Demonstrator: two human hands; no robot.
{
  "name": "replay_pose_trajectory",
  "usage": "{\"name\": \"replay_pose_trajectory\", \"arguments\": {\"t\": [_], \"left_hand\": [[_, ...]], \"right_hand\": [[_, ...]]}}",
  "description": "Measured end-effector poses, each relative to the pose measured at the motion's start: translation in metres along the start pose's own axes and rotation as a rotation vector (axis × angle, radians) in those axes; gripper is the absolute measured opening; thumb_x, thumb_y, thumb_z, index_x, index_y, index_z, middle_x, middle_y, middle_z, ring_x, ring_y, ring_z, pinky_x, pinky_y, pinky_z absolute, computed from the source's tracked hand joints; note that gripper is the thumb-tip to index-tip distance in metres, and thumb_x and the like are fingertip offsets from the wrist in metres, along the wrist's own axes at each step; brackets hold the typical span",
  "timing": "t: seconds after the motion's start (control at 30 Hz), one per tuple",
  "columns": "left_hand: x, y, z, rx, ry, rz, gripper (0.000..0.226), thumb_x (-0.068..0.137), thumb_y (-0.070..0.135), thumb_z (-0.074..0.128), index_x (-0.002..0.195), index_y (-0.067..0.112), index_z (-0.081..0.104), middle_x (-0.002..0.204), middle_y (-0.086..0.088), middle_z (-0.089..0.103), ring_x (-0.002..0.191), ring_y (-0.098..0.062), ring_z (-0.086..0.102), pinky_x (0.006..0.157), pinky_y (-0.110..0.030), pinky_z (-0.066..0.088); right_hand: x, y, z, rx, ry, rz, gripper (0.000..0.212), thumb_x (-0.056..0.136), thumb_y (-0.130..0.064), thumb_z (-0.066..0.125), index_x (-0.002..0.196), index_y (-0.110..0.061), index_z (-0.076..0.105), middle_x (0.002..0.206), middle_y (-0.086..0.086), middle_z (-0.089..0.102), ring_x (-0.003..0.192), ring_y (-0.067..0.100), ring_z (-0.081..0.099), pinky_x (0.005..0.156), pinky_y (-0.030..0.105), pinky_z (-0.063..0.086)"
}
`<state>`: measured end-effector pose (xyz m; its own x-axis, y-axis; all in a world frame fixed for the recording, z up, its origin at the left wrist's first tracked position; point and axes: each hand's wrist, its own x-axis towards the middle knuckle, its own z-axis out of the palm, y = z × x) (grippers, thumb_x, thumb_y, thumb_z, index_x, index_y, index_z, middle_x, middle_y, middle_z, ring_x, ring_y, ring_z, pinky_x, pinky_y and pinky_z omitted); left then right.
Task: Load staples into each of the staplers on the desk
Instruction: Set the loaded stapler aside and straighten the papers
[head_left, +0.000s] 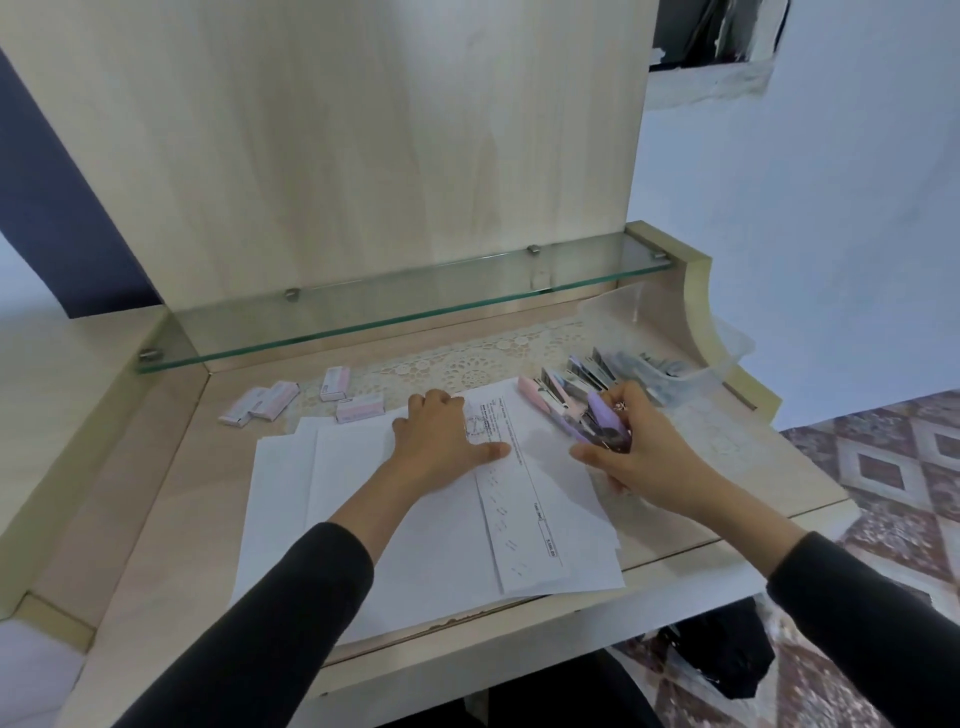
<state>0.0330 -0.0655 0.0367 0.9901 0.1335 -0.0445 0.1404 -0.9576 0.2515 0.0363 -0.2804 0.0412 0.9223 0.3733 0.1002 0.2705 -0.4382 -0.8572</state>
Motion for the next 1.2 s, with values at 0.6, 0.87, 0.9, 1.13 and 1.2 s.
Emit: {"name": "replay_pose_trajectory", "arguments": {"t": [0.6,0.87,0.9,1.13,1.2], "left_hand": [[0.011,-0.014,-0.018,-0.571,0.189,0.057,0.013,0.075,0.013,0.072,0.077,0.018,0.060,0.088,-0.004,0.065,0.084,-0.021,0.059,0.062,-0.023,0.045],[-0.011,-0.010,-0.047,-0.679,0.226,0.221,0.014,0.078,0.011,0.069,0.075,0.022,0.061,0.077,0.010,0.065,0.067,0.002,0.060,0.053,-0.005,0.043],[-0.013,-0.009,-0.050,-0.669,0.238,0.245,0.014,0.077,0.011,0.069,0.075,0.022,0.061,0.077,0.010,0.065,0.066,0.003,0.060,0.054,-0.006,0.044],[-0.026,-0.002,-0.061,-0.558,0.329,0.368,0.008,0.077,0.012,0.069,0.079,0.018,0.065,0.079,0.000,0.068,0.072,-0.013,0.059,0.063,-0.017,0.043],[-0.029,-0.002,-0.064,-0.527,0.353,0.393,0.010,0.077,0.012,0.069,0.078,0.020,0.064,0.079,0.004,0.067,0.072,-0.006,0.058,0.064,-0.010,0.039]], "right_hand": [[-0.002,-0.003,-0.001,-0.117,-0.058,-0.101,0.021,0.089,-0.043,0.046,0.076,-0.038,0.062,0.058,-0.009,0.053,0.050,0.003,0.042,0.053,0.018,0.034],[0.015,-0.009,0.000,-0.152,-0.019,-0.116,0.036,0.079,-0.051,0.056,0.106,-0.028,0.061,0.087,-0.001,0.062,0.065,0.011,0.054,0.062,0.027,0.046],[0.017,-0.012,0.001,-0.158,-0.019,-0.121,0.037,0.079,-0.052,0.057,0.106,-0.028,0.061,0.089,-0.002,0.062,0.066,0.011,0.055,0.063,0.029,0.049],[0.018,-0.041,0.015,-0.195,-0.108,-0.189,0.037,0.076,-0.049,0.061,0.086,-0.014,0.061,0.074,-0.006,0.055,0.055,0.004,0.043,0.055,0.017,0.033],[0.015,-0.042,0.019,-0.236,-0.134,-0.203,0.041,0.077,-0.047,0.062,0.085,-0.007,0.060,0.071,-0.003,0.050,0.052,0.004,0.040,0.050,0.016,0.030]]}}
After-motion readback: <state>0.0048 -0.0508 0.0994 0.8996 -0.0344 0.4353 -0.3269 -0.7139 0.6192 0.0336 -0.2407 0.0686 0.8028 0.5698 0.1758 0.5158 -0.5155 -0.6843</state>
